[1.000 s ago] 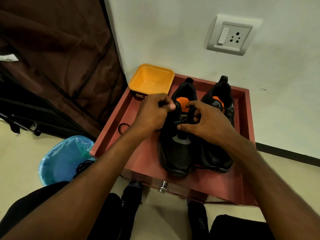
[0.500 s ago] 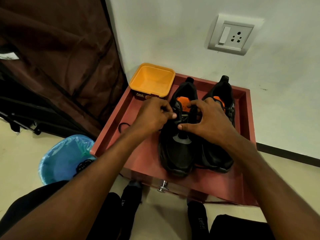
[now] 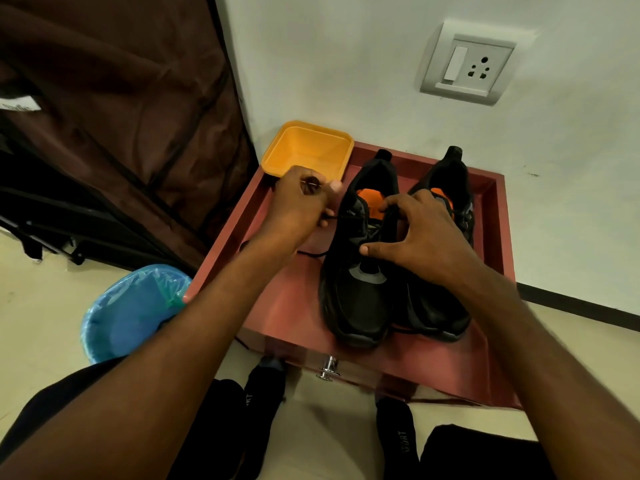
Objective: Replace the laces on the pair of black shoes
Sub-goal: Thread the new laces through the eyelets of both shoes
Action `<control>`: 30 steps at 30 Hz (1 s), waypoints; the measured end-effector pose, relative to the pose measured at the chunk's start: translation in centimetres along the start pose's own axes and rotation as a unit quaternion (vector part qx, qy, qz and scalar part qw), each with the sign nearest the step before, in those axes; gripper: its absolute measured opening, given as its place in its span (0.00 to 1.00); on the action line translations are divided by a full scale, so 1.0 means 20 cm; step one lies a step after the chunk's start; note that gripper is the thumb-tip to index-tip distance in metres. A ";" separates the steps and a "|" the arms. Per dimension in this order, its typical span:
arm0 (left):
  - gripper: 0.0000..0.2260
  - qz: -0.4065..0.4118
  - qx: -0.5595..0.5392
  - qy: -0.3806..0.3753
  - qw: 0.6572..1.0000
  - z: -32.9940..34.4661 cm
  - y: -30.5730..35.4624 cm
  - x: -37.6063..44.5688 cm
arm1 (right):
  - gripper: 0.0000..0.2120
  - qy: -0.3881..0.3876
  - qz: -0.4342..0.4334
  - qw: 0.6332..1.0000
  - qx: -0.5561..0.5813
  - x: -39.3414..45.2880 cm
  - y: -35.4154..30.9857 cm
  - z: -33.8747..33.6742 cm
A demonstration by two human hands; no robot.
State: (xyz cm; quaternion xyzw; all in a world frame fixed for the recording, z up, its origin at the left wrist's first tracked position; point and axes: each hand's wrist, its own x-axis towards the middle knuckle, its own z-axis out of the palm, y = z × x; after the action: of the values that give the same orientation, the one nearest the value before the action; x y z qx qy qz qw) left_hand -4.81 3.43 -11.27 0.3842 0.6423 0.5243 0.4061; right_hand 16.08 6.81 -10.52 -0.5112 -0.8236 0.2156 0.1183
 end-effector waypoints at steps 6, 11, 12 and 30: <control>0.04 0.051 0.272 -0.105 0.955 0.02 -0.04 -0.03 | 0.38 -0.005 0.002 1.000 -0.003 -0.01 -0.01 0.00; 0.03 0.030 0.239 -0.077 0.967 0.02 -0.02 -0.02 | 0.40 -0.006 0.004 1.000 -0.027 0.00 -0.03 -0.01; 0.03 0.027 0.235 -0.076 0.969 0.02 -0.03 -0.02 | 0.40 -0.004 0.004 1.000 -0.029 -0.01 -0.03 -0.01; 0.11 0.006 0.480 -0.022 0.877 -0.16 0.04 -0.03 | 0.08 0.032 -0.040 0.993 -0.106 -0.11 -0.27 0.05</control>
State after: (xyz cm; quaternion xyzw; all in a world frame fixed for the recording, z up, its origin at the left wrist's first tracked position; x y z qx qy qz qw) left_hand -7.54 1.73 -10.01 0.5468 0.8040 0.1458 0.1827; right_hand 12.47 2.50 -8.81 -0.4939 -0.8574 0.1057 0.0988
